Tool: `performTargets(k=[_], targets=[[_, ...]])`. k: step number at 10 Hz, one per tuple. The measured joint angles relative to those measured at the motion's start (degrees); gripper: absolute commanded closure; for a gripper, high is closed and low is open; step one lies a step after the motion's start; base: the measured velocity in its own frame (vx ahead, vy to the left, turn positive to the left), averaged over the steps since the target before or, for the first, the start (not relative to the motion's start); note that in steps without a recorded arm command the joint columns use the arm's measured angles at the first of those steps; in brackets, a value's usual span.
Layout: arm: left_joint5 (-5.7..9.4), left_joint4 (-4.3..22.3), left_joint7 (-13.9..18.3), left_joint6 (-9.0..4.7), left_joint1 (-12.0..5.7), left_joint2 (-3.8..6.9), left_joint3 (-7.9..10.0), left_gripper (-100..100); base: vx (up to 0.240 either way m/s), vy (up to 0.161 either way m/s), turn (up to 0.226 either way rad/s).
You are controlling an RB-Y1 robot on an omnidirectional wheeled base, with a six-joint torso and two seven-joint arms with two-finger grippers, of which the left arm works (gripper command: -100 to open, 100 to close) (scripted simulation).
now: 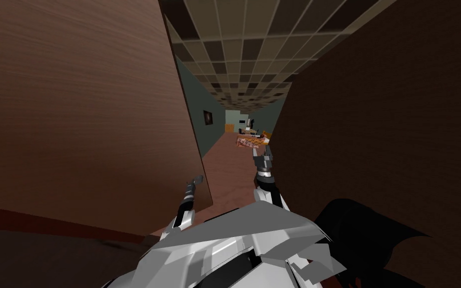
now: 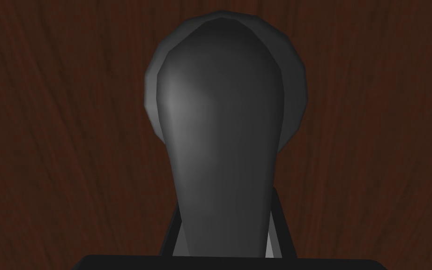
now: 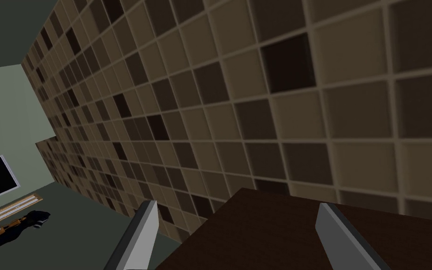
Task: Push the door open
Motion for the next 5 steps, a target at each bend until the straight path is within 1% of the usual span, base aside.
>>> performTargets(k=[1, 4, 5], targets=[[0.30, 0.33, -0.21, -0.24, -0.17, 0.06, 0.63, 100, 0.161, -0.090, 0.060], [1.10, 0.32, -0.83, -0.20, -0.15, 0.13, 2.31, 100, 0.156, -0.074, 0.052], [1.35, 0.42, -1.02, -0.23, -0.20, 0.09, 2.83, 100, 0.063, -0.018, 0.034]])
